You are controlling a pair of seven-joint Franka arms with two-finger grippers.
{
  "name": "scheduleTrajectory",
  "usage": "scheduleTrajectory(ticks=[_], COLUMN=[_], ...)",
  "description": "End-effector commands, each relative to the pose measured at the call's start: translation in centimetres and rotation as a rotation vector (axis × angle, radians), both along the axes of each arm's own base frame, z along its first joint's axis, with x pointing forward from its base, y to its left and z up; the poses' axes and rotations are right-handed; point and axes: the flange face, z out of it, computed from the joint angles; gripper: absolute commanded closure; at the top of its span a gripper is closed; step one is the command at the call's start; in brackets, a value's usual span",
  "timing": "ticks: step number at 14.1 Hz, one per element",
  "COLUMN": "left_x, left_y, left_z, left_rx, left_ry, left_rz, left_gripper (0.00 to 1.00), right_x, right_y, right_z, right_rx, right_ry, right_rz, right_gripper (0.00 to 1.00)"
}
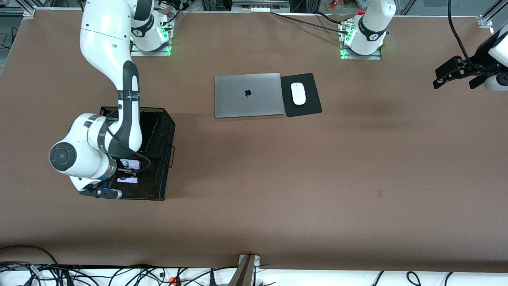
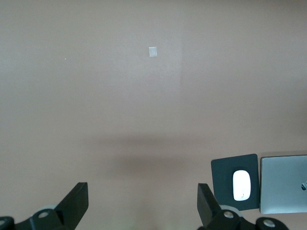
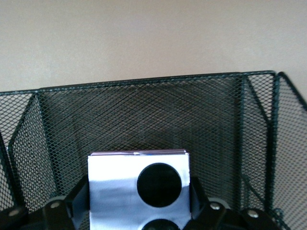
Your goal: Place phones with both arms
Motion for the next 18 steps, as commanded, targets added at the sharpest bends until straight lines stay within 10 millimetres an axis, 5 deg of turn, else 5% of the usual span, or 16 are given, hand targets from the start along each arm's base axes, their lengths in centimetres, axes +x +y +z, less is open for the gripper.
scheduleTrajectory(ticks=[1, 6, 11, 18], left_x=[-0.2, -0.3, -0.5, -0.6], left_y=[-0.2, -0.4, -0.5, -0.4], left_z=[0.4, 0.3, 0.5, 0.4], left_rx=[-0.007, -0.007, -0.007, -0.007], left_ry=[0.002, 0.011, 0.015, 0.028], left_rz=[-0.015, -0.019, -0.02, -0.017], left_gripper=[0.0, 0.0, 0.0, 0.0], right_x=[0.6, 0.7, -0.2, -3.3], right_y=[-0.5, -0.5, -2.5, -8.9], right_z=[2.0, 3.5, 12.2, 23.5], right_rx=[0.036, 0.051, 0.1, 0.226], right_ry=[-0.02, -0.016, 0.102, 0.227], right_rz=[-0.008, -0.004, -0.017, -0.049], right_gripper=[0.0, 0.0, 0.0, 0.0])
